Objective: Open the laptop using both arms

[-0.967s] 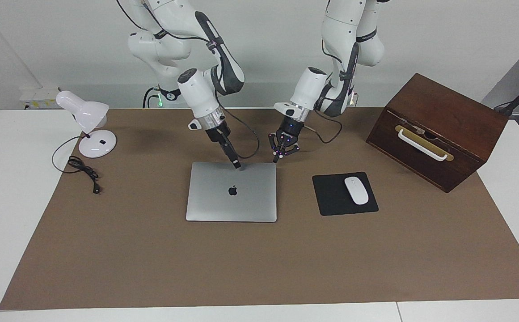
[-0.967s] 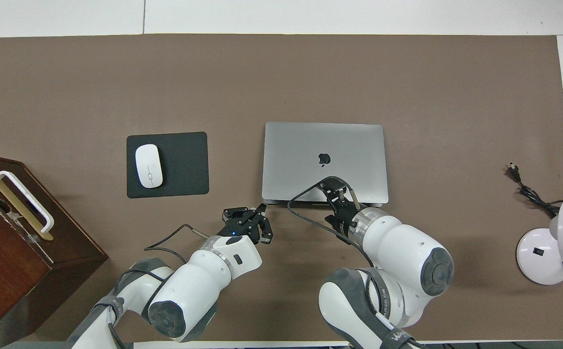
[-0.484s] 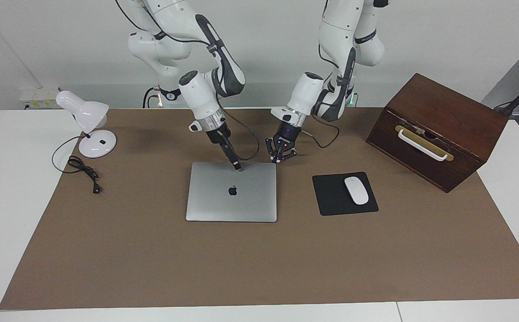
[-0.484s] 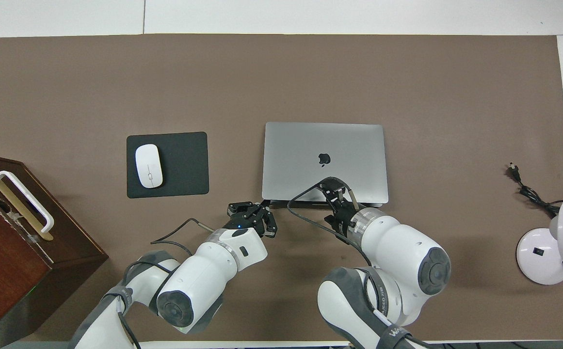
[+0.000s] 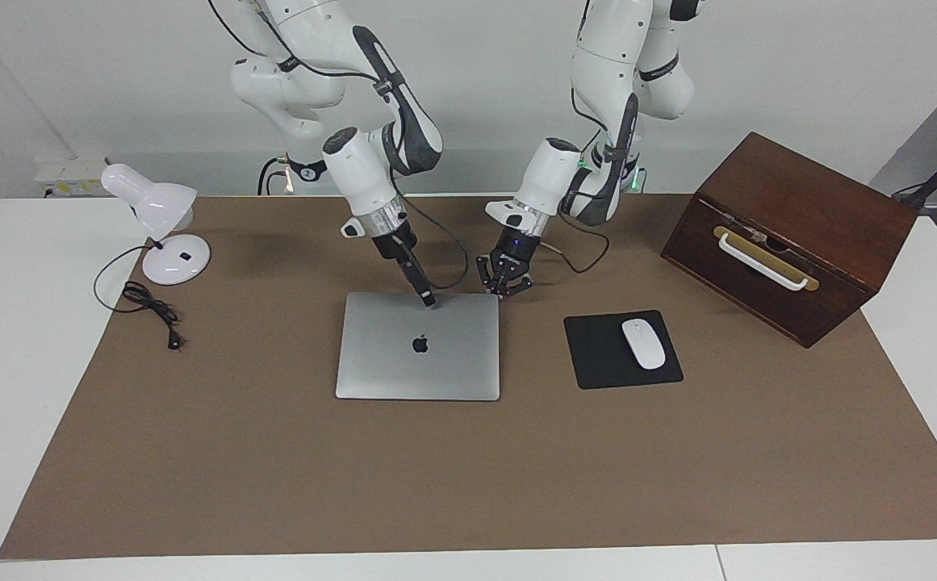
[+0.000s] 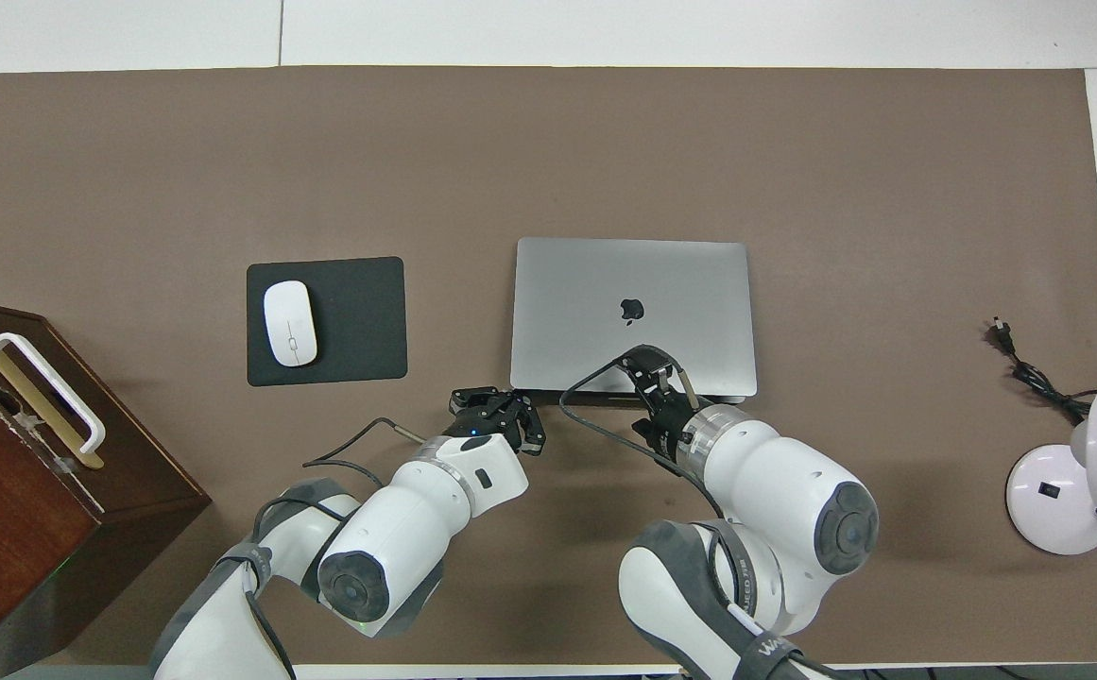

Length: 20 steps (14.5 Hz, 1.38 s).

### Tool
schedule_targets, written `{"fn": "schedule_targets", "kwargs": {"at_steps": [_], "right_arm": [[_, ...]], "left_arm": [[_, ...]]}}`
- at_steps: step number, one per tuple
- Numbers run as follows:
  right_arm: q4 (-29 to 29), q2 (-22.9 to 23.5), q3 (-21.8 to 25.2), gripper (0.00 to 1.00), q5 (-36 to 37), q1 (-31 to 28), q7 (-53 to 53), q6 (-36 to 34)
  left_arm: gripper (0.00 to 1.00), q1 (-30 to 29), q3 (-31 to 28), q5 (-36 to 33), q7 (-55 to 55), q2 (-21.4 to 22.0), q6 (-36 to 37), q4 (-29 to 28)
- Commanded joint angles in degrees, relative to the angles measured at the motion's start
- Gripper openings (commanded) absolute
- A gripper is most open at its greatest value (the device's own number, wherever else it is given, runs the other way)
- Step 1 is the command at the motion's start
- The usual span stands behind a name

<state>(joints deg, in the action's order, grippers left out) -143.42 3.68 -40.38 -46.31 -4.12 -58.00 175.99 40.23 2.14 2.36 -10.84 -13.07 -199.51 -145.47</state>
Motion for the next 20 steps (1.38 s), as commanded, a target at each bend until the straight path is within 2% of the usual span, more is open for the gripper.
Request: {"fn": "schedule_targets", "kwargs": {"at_steps": [1,20], "right_arm": [[0.2,0.5,-1.0,1.0,-1.7,-0.8,2.5,1.5],[2.2,2.0,-0.9,1.0,-1.7,-1.3,4.6,2.2]], "left_arm": [[0.0,0.7,-0.8,-0.3,-0.5,-1.6,-1.2,1.3],[0.0,0.8,-0.9,-0.9,0.6,-3.6,-1.3,2.2]]}}
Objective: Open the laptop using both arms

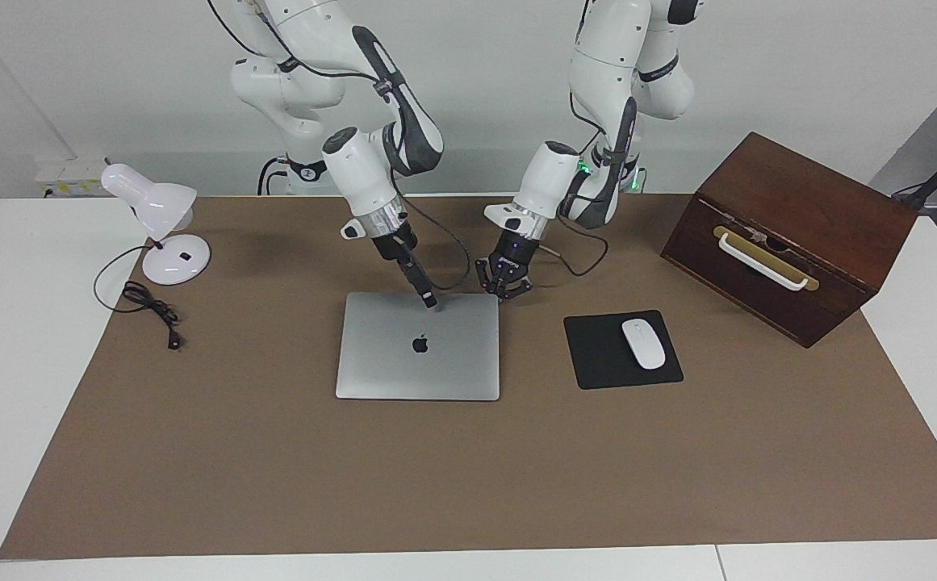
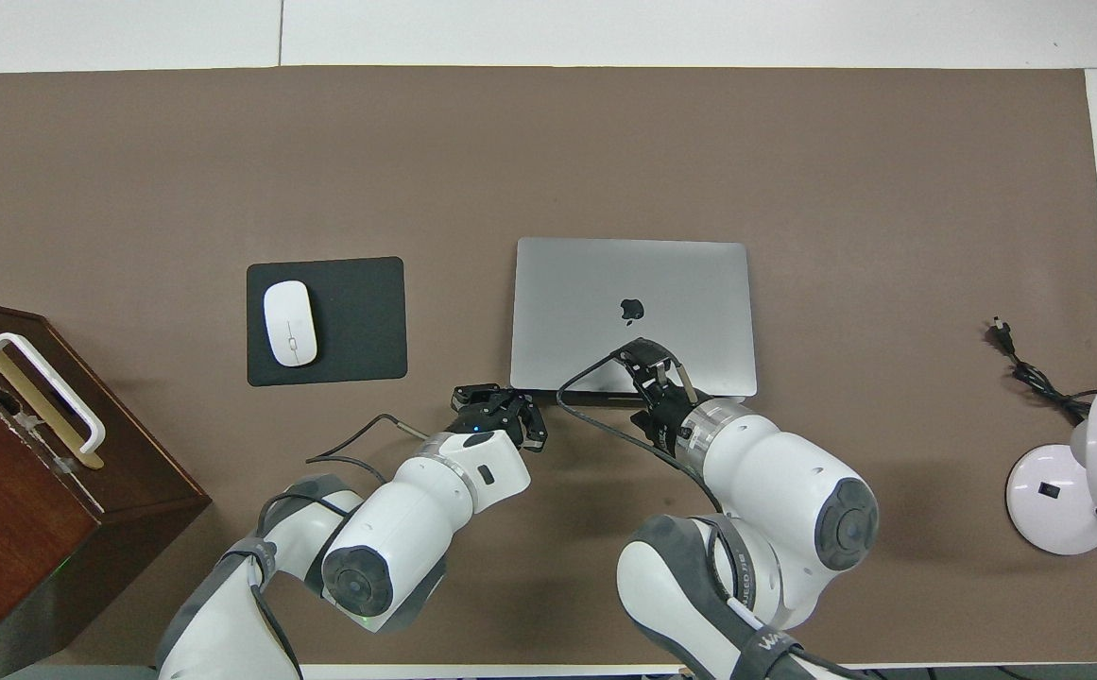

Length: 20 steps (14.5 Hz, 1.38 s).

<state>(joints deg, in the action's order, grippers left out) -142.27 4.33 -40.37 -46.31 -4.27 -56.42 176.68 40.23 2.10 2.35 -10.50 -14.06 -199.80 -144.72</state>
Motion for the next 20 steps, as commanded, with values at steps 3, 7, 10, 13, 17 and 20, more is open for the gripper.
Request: {"fn": "schedule_targets", "kwargs": {"at_steps": [3,7,10,13,17,20], "right_arm": [[2.5,2.9,-0.9,1.0,-1.7,-1.2,4.0,1.7],[4.2,3.9,-0.8,1.0,-1.7,-1.9,5.3,1.7],[4.8,4.3,-0.8,1.0,-1.7,-2.2,6.4,1.7],[6.4,5.1,-0.7,1.0,-1.7,-2.2,7.5,1.7],[10.0,6.7,-0.6,1.0,-1.6,-2.6,9.0,1.7],[13.0,7.1,-0.2,1.0,-1.6,-2.8,11.5,1.7]], "left_arm": [[0.0,0.7,-0.9,-0.9,0.8,-2.6,-1.0,1.5],[0.0,0.7,-0.9,-0.9,0.9,-2.8,-1.0,1.5],[0.0,0.7,-0.9,-0.9,1.8,-2.8,-1.0,1.4],[0.0,0.6,-0.9,-0.9,1.8,-2.8,-1.0,1.4],[0.0,0.6,-0.9,-0.9,1.8,-2.8,-1.0,1.4],[0.0,0.6,-0.9,-0.9,1.8,-3.2,-1.0,1.5]]}}
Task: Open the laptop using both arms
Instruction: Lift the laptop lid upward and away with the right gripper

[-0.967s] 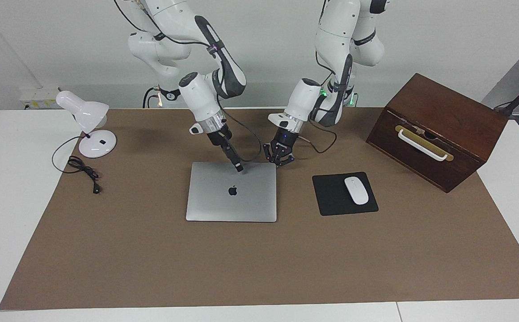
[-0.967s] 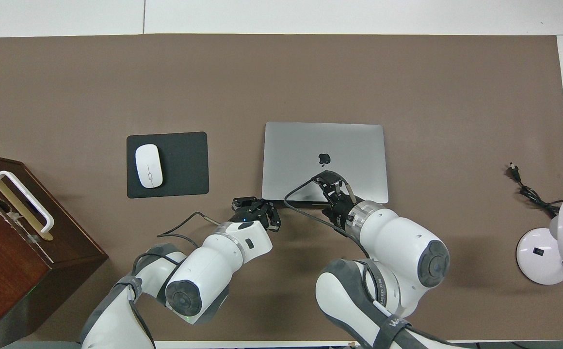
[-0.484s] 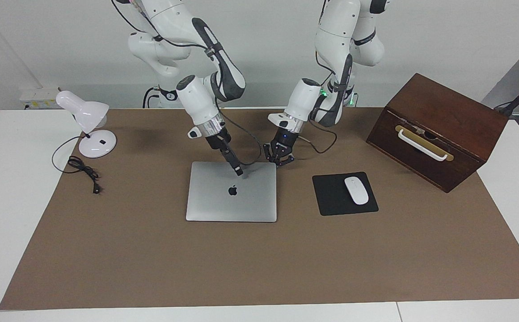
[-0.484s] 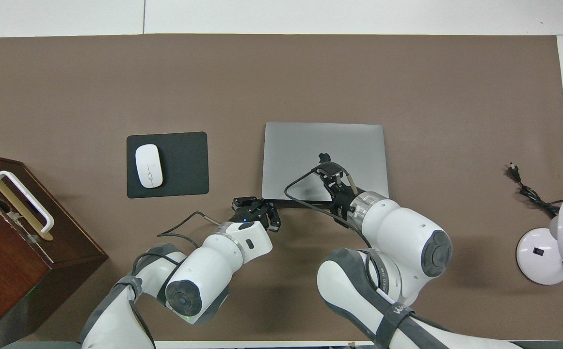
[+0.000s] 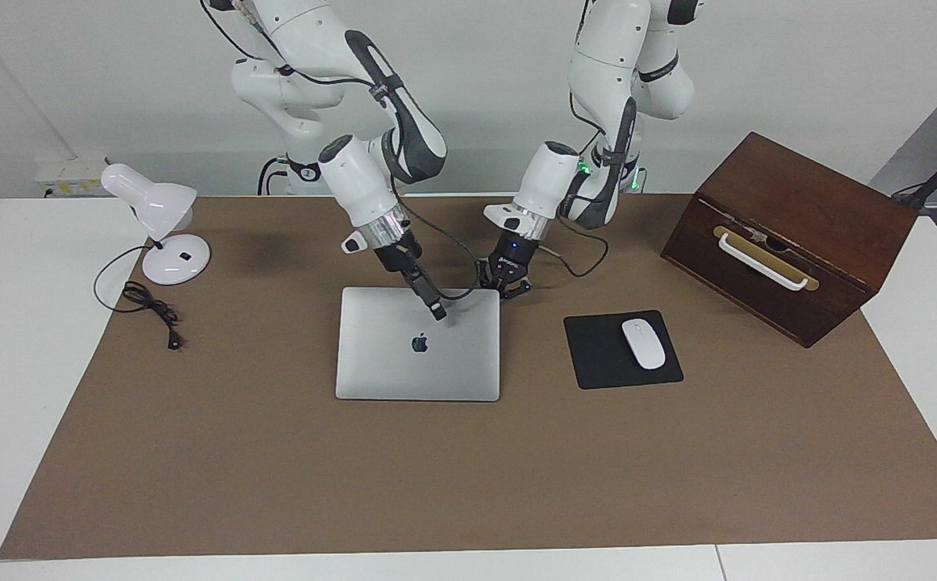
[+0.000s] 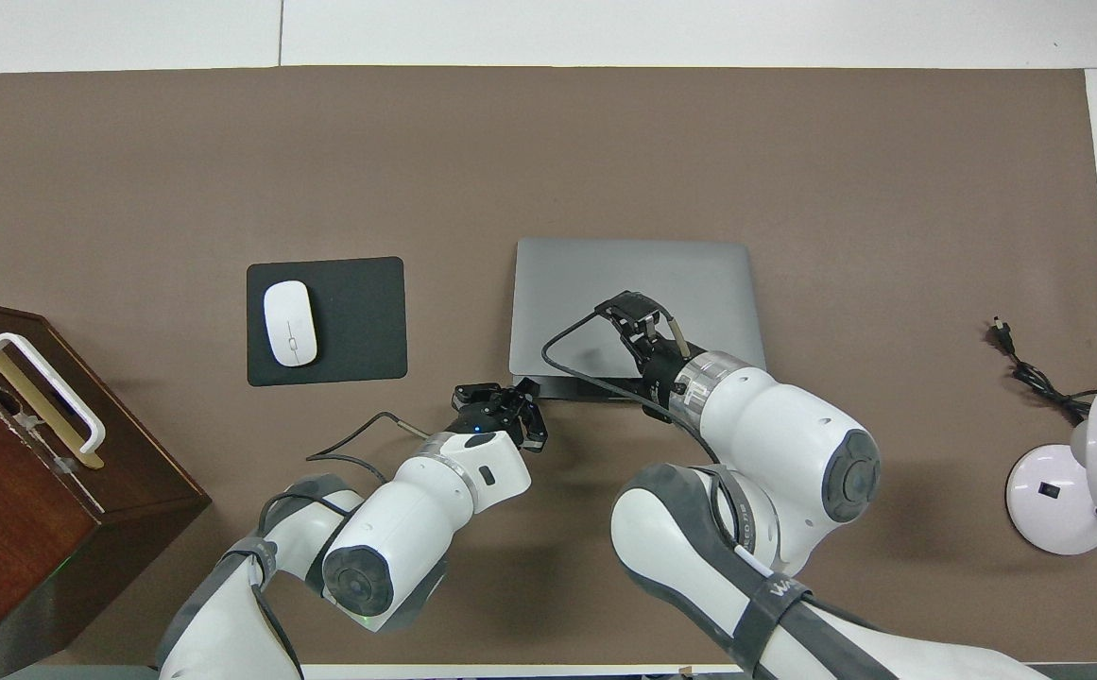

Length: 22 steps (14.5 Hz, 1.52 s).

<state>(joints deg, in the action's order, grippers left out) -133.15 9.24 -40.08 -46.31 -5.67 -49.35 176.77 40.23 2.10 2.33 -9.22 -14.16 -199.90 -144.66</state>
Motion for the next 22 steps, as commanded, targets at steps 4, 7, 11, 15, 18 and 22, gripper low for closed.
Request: {"fn": "schedule_targets", "kwargs": {"at_steps": [4,7,11,15,18,22], "right_arm": [[8.2,2.6,0.0,1.0,-1.5,-2.3,6.8,1.0],[10.7,3.5,0.6,1.0,-0.8,-2.4,7.1,0.9],[12.7,4.6,1.9,1.0,-0.7,-2.6,12.7,0.8],[16.4,6.0,2.3,1.0,-0.6,-2.9,13.4,0.4],[18.5,6.3,3.3,1.0,-0.5,-2.9,16.7,-2.1],[21.5,7.1,5.5,1.0,0.0,-2.9,20.1,-6.3]], "left_arm": [[0.0,0.6,-0.9,-0.8,0.6,-3.4,-0.9,1.4],[0.0,0.6,-0.9,-0.8,0.5,-3.4,-0.9,1.7],[0.0,0.6,-0.9,-0.8,0.5,-3.4,-0.9,1.7],[0.0,0.6,-0.9,-0.8,0.5,-3.4,-0.9,1.7],[0.0,0.6,-0.9,-0.8,0.5,-3.4,-0.9,1.7],[0.0,0.6,-0.9,-0.8,0.5,-3.5,-0.9,1.7]]}}
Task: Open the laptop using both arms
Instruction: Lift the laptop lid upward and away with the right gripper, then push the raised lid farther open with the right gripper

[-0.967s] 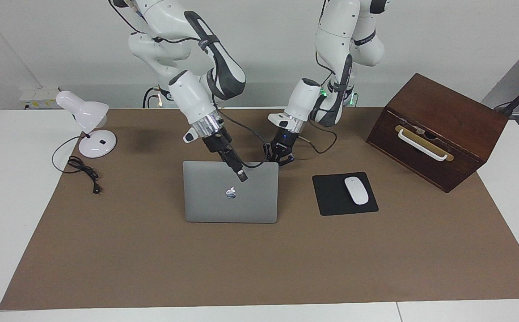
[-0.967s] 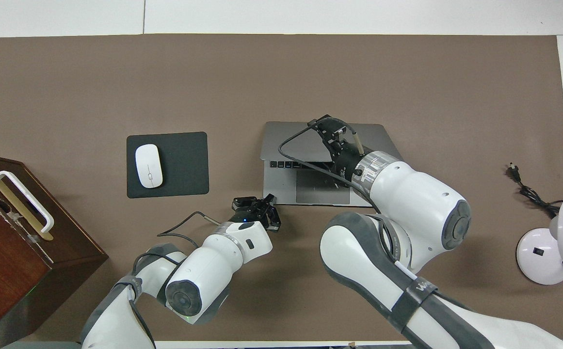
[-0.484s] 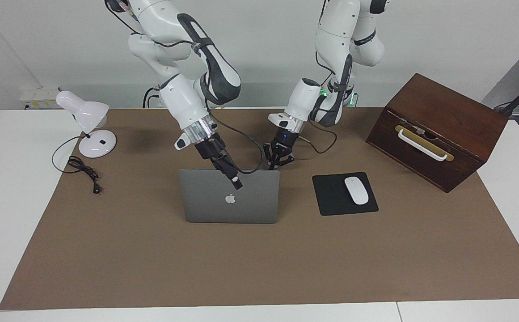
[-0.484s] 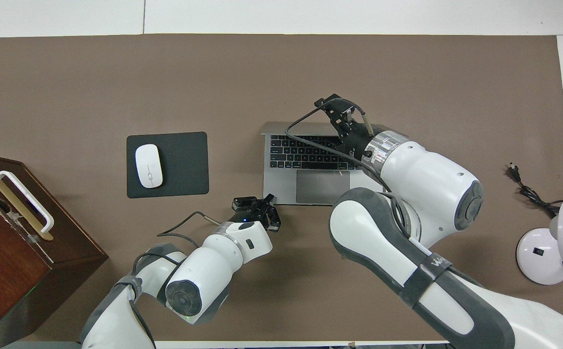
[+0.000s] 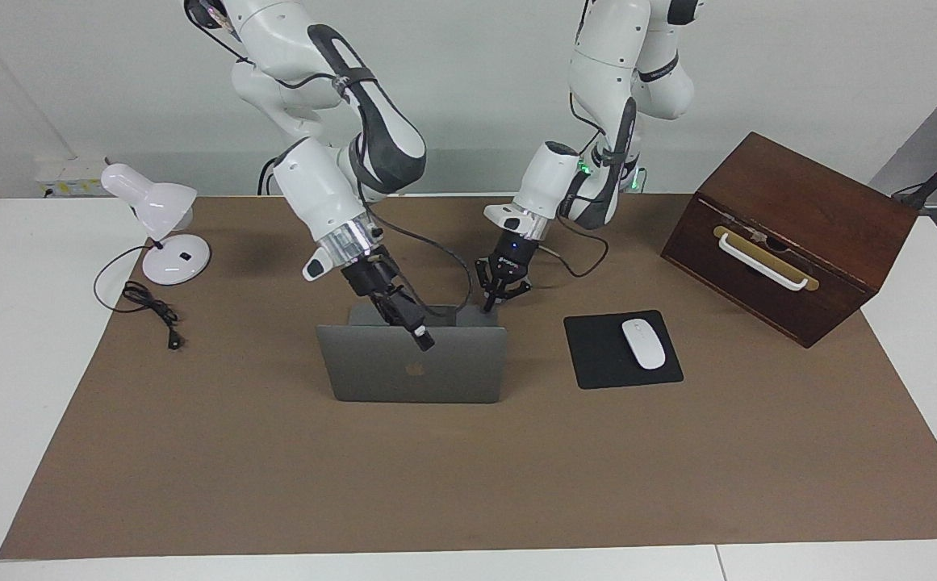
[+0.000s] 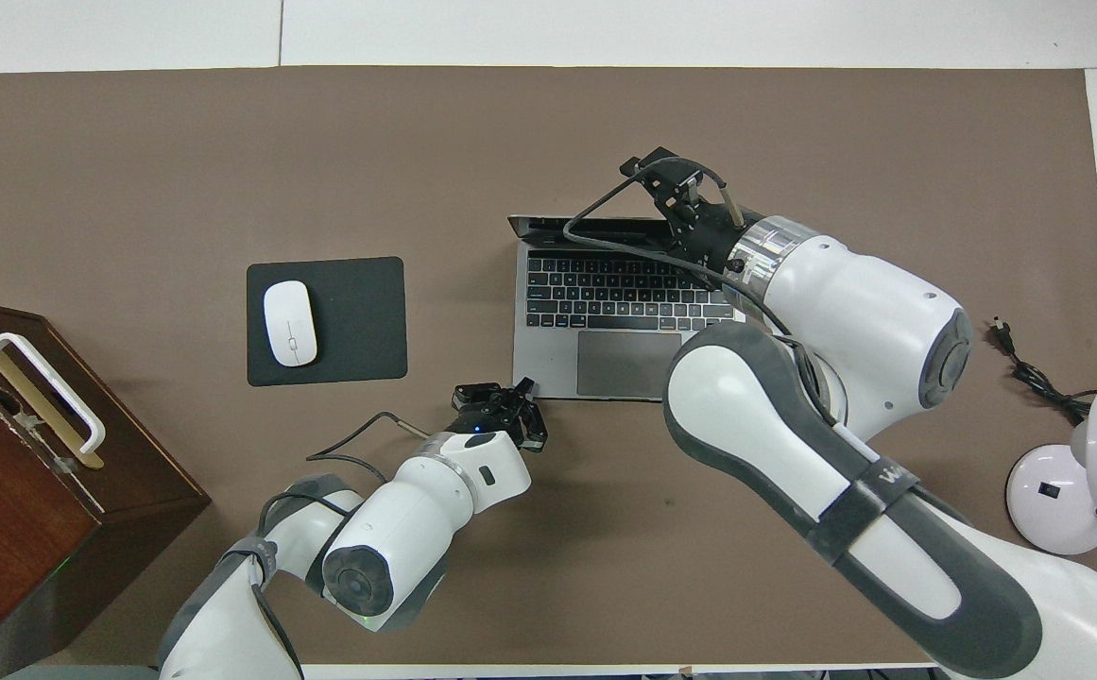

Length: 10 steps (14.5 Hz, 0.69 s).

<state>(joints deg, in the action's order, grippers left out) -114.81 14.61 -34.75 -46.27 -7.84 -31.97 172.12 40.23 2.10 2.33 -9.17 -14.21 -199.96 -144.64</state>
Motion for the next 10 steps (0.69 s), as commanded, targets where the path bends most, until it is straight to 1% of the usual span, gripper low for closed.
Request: {"fn": "schedule_targets", "kwargs": {"at_steps": [1,6,10], "right_arm": [[3.9,1.9,0.2,1.0,-0.1,-0.7,2.7,-1.7],[5.2,2.6,0.8,1.0,2.4,-0.8,2.8,-2.2],[6.4,3.1,1.5,1.0,2.5,-0.9,2.7,-3.7]], "left_arm": [[0.0,0.6,-0.9,-0.8,0.5,-3.5,-0.9,1.7],[0.0,0.6,-0.9,-0.8,0.5,-3.5,-0.9,1.7],[0.0,0.6,-0.9,-0.8,0.5,-3.5,-0.9,1.7]]}}
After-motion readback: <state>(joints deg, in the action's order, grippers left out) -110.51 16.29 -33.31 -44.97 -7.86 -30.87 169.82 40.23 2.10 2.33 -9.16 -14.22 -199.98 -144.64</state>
